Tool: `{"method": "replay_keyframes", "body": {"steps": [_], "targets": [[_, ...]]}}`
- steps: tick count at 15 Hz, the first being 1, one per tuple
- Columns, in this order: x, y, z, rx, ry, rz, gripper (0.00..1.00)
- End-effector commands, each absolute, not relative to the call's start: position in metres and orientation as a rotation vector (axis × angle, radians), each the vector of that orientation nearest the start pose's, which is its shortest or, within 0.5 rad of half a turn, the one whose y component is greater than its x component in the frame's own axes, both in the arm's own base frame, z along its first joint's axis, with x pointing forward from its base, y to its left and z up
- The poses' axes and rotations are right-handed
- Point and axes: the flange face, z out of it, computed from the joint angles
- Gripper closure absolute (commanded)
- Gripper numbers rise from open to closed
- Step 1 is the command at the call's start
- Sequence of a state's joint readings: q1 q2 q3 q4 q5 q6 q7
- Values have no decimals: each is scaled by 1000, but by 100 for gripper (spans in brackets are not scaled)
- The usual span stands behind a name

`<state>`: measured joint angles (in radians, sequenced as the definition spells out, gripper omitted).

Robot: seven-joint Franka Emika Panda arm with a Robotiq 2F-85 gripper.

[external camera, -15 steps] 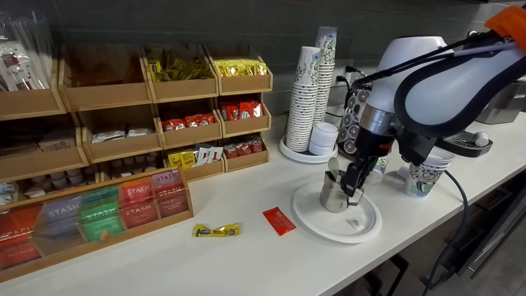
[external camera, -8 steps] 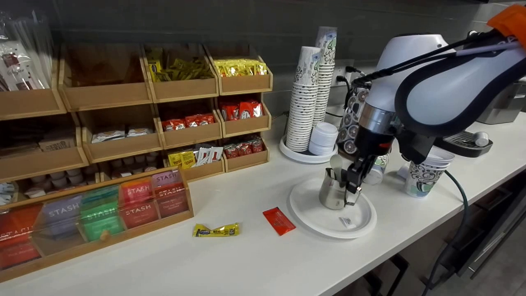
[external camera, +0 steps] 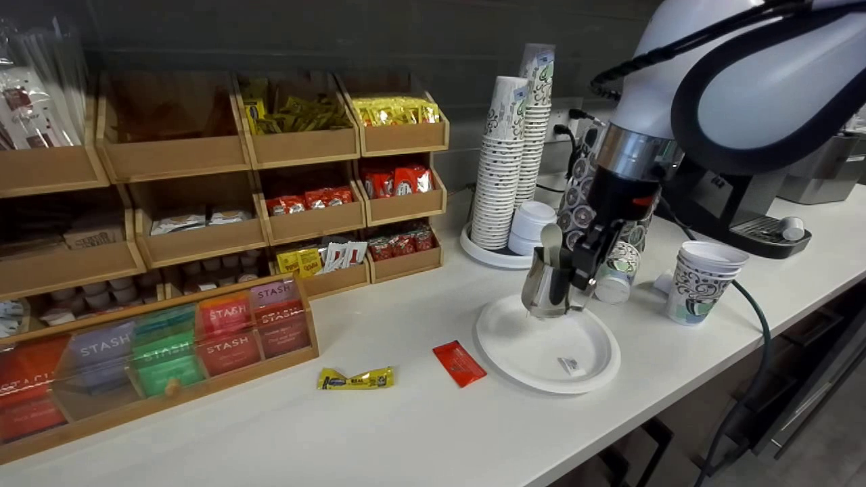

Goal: Remove the silver cup from the plate

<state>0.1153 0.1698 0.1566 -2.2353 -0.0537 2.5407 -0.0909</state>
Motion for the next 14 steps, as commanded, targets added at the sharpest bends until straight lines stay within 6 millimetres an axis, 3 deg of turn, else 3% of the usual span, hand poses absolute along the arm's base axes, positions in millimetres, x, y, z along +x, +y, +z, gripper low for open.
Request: {"method": "replay_keyframes", "body": {"steps": [1,4,6,7,11,12,14], "targets": [[521,173,338,-3080,-682,-110,96],[525,205,347,-3104,-777,14,96],[522,212,352,-3094,-837,94,96],[518,207,349,-3081,-802,40,83],[520,213,351,-3081,-823,74,83],[520,212,350,-3082,-823,76,96],[538,225,346,-3106,-783,30,96]]}}
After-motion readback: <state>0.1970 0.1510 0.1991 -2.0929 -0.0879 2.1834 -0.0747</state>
